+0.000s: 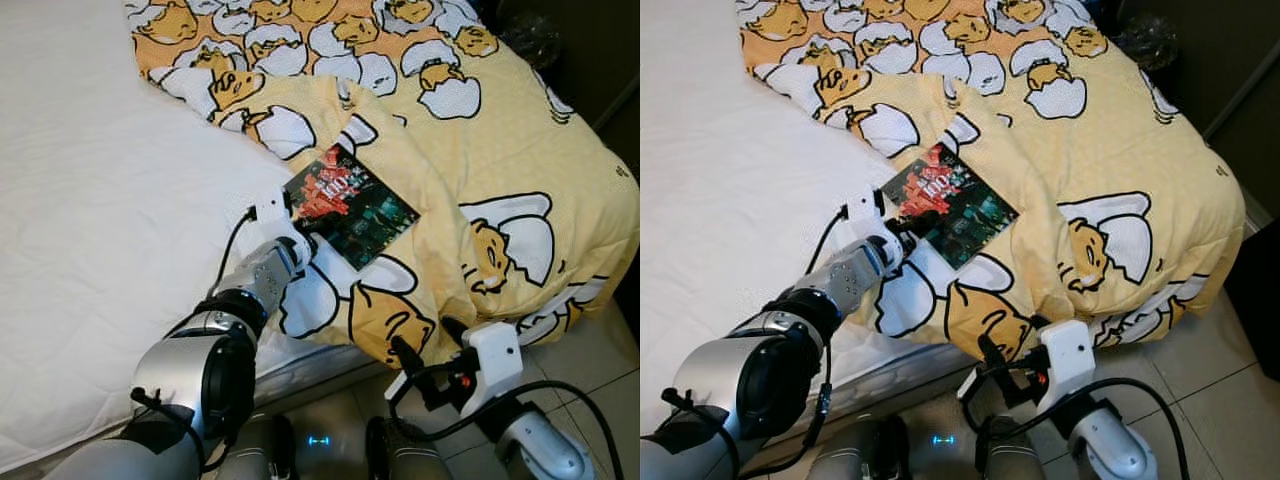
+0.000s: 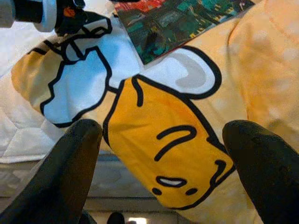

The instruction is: Clean up the room

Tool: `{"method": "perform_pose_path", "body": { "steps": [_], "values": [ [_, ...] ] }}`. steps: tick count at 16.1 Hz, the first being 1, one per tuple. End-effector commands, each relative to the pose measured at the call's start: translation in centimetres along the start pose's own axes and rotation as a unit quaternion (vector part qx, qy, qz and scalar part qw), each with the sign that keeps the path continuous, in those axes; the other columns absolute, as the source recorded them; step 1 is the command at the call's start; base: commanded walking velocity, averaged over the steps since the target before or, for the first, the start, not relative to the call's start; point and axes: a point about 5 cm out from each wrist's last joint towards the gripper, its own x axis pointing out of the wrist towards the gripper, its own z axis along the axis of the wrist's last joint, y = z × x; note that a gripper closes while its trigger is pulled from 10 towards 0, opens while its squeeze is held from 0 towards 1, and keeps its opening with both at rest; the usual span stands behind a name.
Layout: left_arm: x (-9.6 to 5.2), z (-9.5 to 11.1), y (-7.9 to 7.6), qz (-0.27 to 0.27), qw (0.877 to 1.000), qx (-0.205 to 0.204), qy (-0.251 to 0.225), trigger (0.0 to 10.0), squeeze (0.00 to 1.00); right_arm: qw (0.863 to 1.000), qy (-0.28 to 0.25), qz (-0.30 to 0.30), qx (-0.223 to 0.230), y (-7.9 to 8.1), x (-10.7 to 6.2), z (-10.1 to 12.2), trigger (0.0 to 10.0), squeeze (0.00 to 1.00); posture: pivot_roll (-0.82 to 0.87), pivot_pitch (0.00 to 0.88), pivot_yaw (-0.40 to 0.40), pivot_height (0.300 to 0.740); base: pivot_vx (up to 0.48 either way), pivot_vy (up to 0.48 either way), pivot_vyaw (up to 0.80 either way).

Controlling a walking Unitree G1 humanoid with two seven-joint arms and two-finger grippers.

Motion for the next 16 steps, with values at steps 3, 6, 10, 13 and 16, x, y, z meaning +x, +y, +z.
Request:
{"method": "perform_pose_path", "body": {
  "steps": [3,6,10,13,16],
  "values": [
    [0.0,-1.2,-0.3,-0.006,1.000,-0.018,0.019,10.0,0.00,1.000,0.000,0.002,0.001,0.5,-0.2,0.1,10.0,0.00,-0.29,0.221,0.046,0.710,0.000,0.000,0.00],
    [0.2,1.1,-0.7,-0.001,0.994,0.105,-0.024,10.0,0.00,1.000,-0.012,-0.008,-0.011,0.1,0.3,0.4,10.0,0.00,-0.28,0.195,0.047,0.710,0.000,0.000,0.00],
    [-1.3,3.7,-1.0,-0.037,0.920,0.357,-0.156,10.0,0.00,0.985,-0.095,-0.140,-0.032,-2.1,1.3,2.5,10.0,0.00,-0.22,0.119,0.071,0.710,0.000,0.000,0.00],
    [-4.3,4.0,0.4,-0.051,0.900,0.378,-0.209,10.0,0.00,0.979,-0.125,-0.154,-0.038,-1.8,2.4,3.2,10.0,0.00,-0.15,0.061,0.077,0.710,0.000,0.000,0.00],
    [-7.7,3.3,1.6,-0.036,0.892,0.388,-0.228,10.0,0.00,0.971,-0.157,-0.178,-0.036,-1.9,3.8,3.8,10.0,0.00,-0.10,0.002,0.082,0.710,0.000,0.000,0.00]
  ]
}}
